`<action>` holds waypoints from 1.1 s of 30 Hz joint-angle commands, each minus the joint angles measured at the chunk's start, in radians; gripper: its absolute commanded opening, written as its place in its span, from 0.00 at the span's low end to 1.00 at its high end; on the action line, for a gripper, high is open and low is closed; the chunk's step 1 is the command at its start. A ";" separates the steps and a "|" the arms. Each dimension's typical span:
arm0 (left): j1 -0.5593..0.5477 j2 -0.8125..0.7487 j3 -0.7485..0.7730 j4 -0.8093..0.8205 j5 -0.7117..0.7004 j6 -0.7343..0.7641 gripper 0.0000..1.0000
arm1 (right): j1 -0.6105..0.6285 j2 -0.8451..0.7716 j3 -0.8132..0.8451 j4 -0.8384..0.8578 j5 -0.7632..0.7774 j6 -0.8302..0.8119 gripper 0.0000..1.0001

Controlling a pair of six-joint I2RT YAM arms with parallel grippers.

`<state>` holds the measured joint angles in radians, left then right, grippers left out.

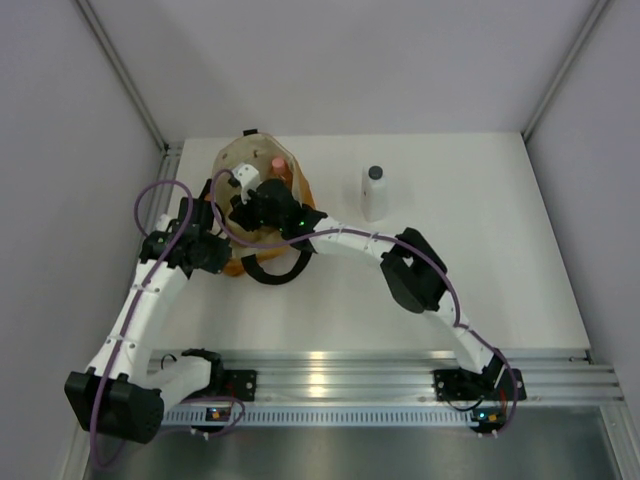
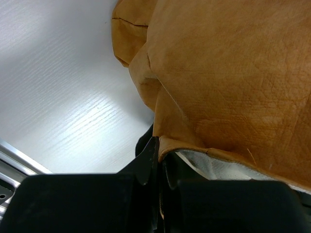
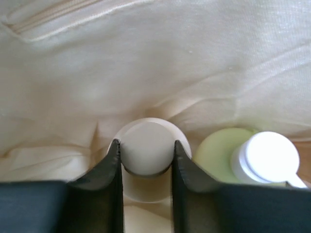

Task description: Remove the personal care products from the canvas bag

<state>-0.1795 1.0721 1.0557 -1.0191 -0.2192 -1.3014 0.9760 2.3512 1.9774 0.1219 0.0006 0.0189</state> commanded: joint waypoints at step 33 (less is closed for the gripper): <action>0.000 -0.009 -0.003 0.004 0.014 0.007 0.00 | 0.012 -0.279 0.026 0.038 -0.031 -0.011 0.00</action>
<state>-0.1795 1.0687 1.0557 -1.0145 -0.2169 -1.3014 0.9768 2.2364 1.9293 0.0254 -0.0437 0.0208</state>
